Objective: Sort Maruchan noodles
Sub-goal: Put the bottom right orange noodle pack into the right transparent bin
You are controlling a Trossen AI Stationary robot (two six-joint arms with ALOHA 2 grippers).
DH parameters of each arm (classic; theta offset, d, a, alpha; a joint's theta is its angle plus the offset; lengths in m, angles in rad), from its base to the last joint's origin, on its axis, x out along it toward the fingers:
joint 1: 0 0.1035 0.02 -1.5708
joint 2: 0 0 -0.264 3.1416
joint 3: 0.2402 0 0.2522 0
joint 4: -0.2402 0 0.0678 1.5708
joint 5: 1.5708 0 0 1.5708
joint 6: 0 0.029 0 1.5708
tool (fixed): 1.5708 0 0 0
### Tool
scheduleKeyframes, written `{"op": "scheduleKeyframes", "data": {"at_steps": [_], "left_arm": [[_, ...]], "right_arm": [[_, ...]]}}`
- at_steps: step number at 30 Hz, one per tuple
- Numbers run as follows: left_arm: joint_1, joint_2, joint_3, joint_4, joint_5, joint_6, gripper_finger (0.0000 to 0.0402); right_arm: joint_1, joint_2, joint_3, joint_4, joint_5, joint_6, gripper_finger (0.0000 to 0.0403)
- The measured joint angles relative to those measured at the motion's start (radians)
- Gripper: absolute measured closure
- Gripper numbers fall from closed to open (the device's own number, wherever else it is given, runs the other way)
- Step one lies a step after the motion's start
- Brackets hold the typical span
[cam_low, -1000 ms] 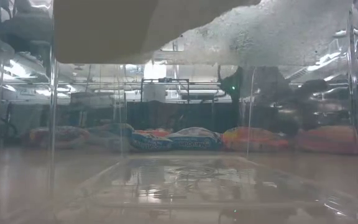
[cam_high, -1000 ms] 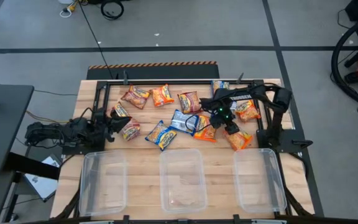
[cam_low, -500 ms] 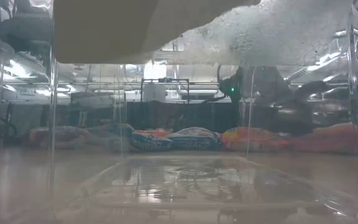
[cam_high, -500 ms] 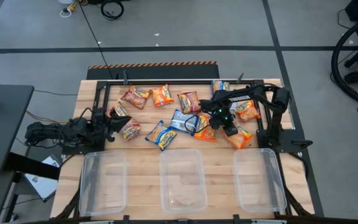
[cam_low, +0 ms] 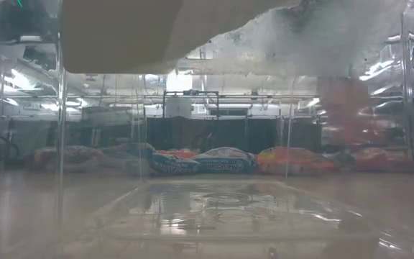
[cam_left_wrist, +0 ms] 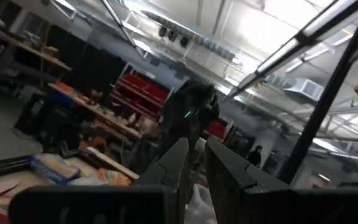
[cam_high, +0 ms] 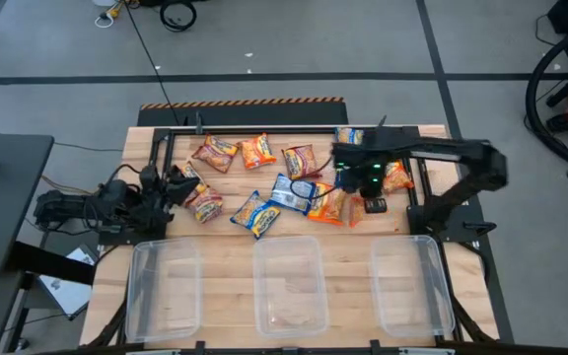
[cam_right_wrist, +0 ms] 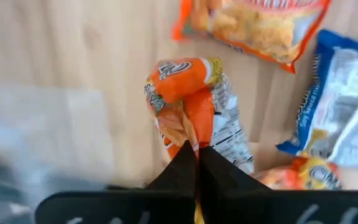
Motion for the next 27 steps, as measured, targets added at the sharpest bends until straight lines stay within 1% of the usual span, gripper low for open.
{"op": "scheduleKeyframes", "data": {"at_steps": [3,7,10,13,15,19,22,25,27], "left_arm": [[0.000,0.052,0.025,0.053,0.034,0.000,0.0344],[0.000,0.114,0.038,0.139,0.049,0.001,0.0344],[0.000,0.151,0.039,0.189,0.054,0.001,0.0345],[0.000,0.180,0.039,0.221,0.039,-0.003,0.0345],[0.000,0.196,0.039,0.236,0.029,-0.026,0.0345],[-0.001,0.248,0.039,0.310,0.039,-0.057,0.0345],[-0.006,0.322,0.039,0.387,0.047,-0.093,0.0345],[-0.032,0.432,0.041,0.480,0.049,-0.105,0.0345],[-0.056,0.511,0.072,0.504,0.049,-0.101,0.0345]], "right_arm": [[0.078,-0.122,0.040,-0.050,-0.035,0.202,0.0398],[0.218,-0.298,0.048,-0.080,-0.080,0.519,0.0398],[0.350,-0.412,0.048,-0.062,-0.077,0.767,0.0398],[0.482,-0.489,0.048,-0.028,-0.054,0.955,0.0398],[0.559,-0.516,0.048,-0.025,-0.026,1.045,0.0398],[0.691,-0.527,0.021,-0.025,0.036,1.155,0.0398],[0.785,-0.525,-0.066,0.029,0.066,1.227,0.0398],[0.885,-0.522,-0.168,0.109,0.081,1.304,0.0398],[0.946,-0.524,-0.222,0.159,0.114,1.353,0.0398]]}}
